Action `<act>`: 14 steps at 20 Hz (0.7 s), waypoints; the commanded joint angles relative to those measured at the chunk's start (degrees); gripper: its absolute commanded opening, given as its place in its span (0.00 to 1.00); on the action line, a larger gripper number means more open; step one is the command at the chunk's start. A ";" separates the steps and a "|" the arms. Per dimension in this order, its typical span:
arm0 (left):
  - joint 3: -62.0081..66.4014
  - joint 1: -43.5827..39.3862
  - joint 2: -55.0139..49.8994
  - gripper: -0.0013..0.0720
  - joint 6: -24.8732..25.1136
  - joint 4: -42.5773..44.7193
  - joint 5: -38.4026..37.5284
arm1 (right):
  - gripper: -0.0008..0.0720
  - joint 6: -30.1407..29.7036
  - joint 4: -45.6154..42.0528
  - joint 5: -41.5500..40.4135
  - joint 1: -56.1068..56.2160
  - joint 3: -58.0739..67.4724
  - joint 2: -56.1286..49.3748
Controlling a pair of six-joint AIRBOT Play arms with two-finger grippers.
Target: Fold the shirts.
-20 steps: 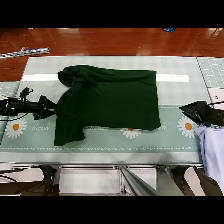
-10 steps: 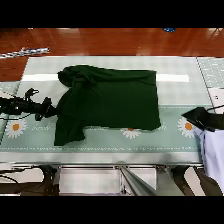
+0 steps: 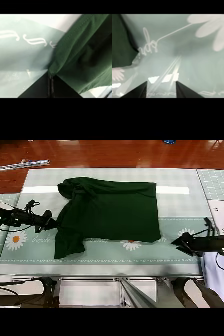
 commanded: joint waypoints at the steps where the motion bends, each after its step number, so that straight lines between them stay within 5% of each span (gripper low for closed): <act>1: 0.04 0.00 0.04 0.04 0.04 -0.22 0.00 | 0.58 -0.83 6.93 -4.81 6.27 -0.85 -5.49; 12: 0.04 -0.02 0.04 0.04 0.07 -0.24 0.09 | 0.56 -0.42 19.50 -19.39 21.81 7.56 -23.56; 13: 0.07 0.00 0.04 0.04 0.04 -0.24 0.00 | 0.44 -0.31 19.69 -20.26 23.06 9.51 -24.85; 14: 0.50 0.15 0.04 0.04 0.02 -0.22 -0.83 | 0.20 -0.17 19.65 -19.85 24.06 11.45 -25.94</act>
